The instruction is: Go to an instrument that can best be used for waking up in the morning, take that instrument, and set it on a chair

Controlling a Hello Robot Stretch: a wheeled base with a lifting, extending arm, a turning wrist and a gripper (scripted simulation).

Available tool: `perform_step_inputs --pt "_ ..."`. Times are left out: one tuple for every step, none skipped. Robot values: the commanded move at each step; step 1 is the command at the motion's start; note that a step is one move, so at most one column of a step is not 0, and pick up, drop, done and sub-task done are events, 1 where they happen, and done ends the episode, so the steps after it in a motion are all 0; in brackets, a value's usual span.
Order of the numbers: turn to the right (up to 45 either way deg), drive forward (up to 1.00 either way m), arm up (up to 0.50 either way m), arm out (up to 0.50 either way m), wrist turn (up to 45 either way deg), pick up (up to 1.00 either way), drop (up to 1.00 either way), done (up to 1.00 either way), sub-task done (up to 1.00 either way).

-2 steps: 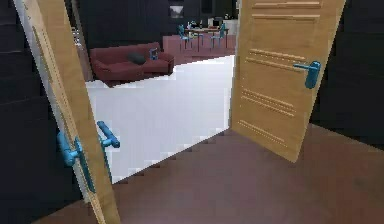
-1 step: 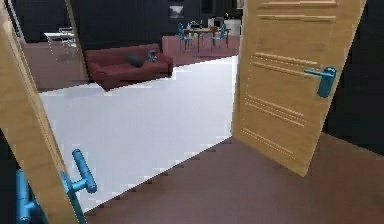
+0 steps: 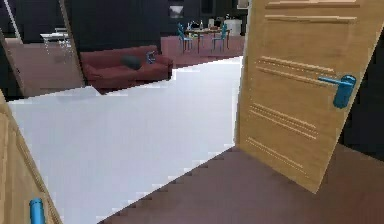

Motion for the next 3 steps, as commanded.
perform_step_inputs --pt "45.0 0.00 0.00 0.00 0.0 0.00 0.00 0.00 0.00" --pt "45.0 0.00 0.00 0.00 0.0 0.00 0.00 0.00 0.00" --pt "45.0 0.00 0.00 0.00 0.0 0.00 0.00 0.00 0.00"
